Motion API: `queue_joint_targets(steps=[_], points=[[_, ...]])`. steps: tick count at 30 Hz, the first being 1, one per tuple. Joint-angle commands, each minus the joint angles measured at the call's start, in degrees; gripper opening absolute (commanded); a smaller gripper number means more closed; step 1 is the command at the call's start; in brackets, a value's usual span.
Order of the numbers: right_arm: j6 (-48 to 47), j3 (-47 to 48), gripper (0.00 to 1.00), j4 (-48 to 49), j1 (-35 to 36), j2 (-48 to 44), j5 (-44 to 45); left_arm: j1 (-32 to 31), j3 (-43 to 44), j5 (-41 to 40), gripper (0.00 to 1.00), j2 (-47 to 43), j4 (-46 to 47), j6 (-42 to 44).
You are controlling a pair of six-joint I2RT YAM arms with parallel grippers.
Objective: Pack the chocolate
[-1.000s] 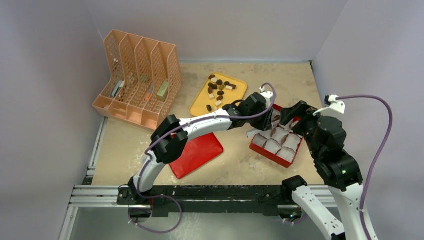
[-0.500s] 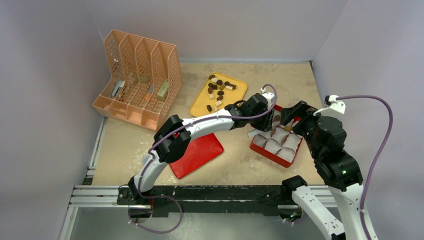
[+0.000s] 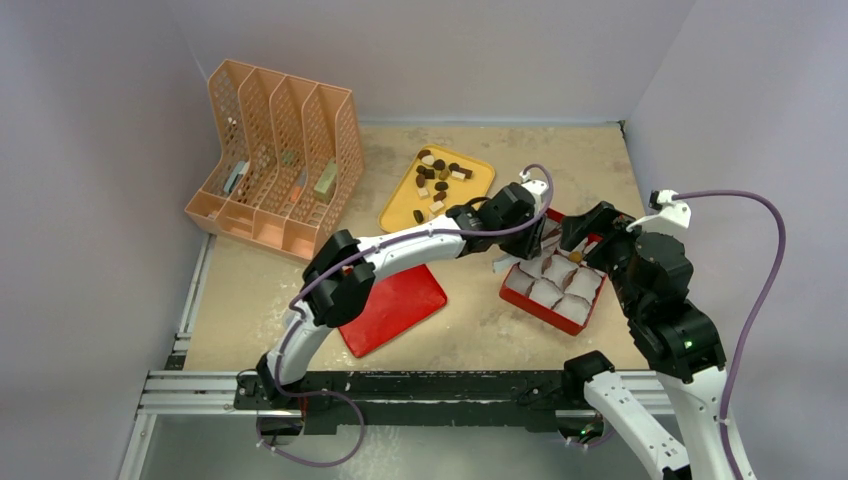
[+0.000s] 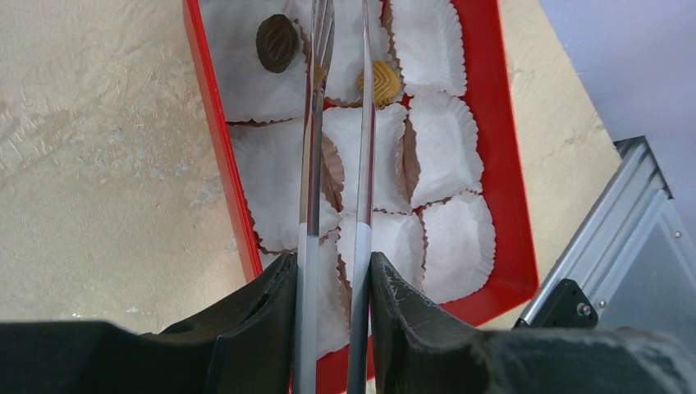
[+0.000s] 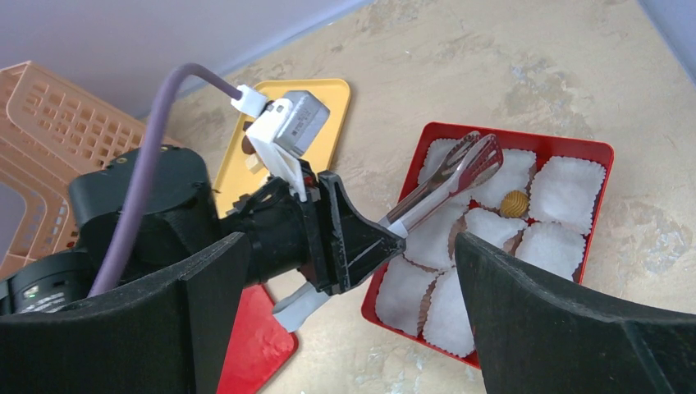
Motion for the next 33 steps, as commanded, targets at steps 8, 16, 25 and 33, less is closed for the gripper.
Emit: queue_joint_targets(steps=[8, 16, 25, 33], points=[[0.03, 1.19, 0.96, 2.27, 0.1, 0.25, 1.05, -2.62, -0.34, 6.78, 0.29, -7.02, 2.82, -0.88], [-0.22, 1.16, 0.96, 2.27, 0.13, 0.31, 1.13, -4.07, -4.41, 8.58, 0.29, -6.67, 4.56, -2.06], [-0.3, 1.24, 0.97, 2.12, 0.12, 0.17, 1.32, -4.13, -2.48, 3.32, 0.29, -4.28, 2.18, 0.76], [-0.21, 1.06, 0.97, 1.88, 0.11, -0.05, 1.47, -4.06, -1.05, 2.47, 0.29, -1.81, 1.74, 1.23]])
